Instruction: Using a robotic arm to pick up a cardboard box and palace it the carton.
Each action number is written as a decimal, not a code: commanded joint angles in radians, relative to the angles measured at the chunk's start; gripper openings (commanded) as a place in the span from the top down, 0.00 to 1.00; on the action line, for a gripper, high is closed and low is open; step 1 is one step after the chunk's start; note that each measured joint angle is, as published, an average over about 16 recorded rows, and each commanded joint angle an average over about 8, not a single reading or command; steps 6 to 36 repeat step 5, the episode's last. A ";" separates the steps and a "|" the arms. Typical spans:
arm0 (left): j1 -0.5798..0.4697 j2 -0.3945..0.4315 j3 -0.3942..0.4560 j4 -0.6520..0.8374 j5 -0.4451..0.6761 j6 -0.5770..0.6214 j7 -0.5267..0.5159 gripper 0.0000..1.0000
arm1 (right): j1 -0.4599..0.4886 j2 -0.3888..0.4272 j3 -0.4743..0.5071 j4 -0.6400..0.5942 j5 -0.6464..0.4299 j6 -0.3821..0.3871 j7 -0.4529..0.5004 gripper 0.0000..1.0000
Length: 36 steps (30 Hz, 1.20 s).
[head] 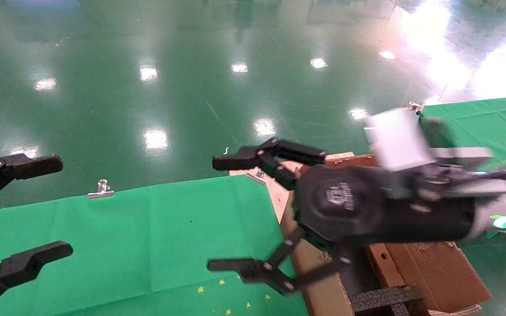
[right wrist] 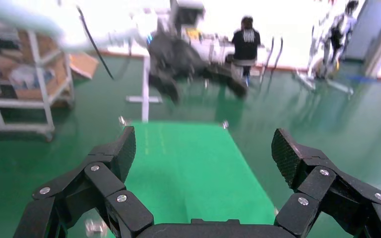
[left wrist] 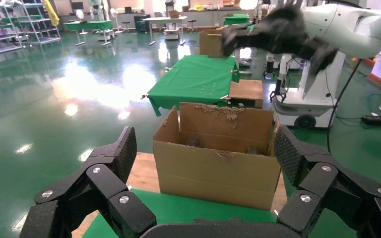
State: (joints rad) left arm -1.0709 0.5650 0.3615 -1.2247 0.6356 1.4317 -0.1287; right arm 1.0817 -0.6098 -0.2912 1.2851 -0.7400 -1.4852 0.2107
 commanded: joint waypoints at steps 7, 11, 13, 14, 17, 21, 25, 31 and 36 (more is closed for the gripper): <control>0.000 0.000 0.000 0.000 0.000 0.000 0.000 0.00 | -0.040 -0.008 0.076 -0.004 0.058 -0.057 -0.064 0.00; 0.000 0.000 0.000 0.000 0.000 0.000 0.000 0.00 | -0.040 -0.008 0.076 -0.004 0.058 -0.057 -0.064 0.00; 0.000 0.000 0.000 0.000 0.000 0.000 0.000 0.00 | -0.040 -0.008 0.076 -0.004 0.058 -0.057 -0.064 0.00; 0.000 0.000 0.000 0.000 0.000 0.000 0.000 0.00 | -0.040 -0.008 0.076 -0.004 0.058 -0.057 -0.064 0.00; 0.000 0.000 0.000 0.000 0.000 0.000 0.000 0.00 | -0.040 -0.008 0.076 -0.004 0.058 -0.057 -0.064 0.00; 0.000 0.000 0.000 0.000 0.000 0.000 0.000 0.00 | -0.040 -0.008 0.076 -0.004 0.058 -0.057 -0.064 0.00; 0.000 0.000 0.000 0.000 0.000 0.000 0.000 0.00 | -0.040 -0.008 0.076 -0.004 0.058 -0.057 -0.064 0.00; 0.000 0.000 0.000 0.000 0.000 0.000 0.000 0.00 | -0.040 -0.008 0.076 -0.004 0.058 -0.057 -0.064 0.00; 0.000 0.000 0.000 0.000 0.000 0.000 0.000 0.00 | -0.040 -0.008 0.076 -0.004 0.058 -0.057 -0.064 0.00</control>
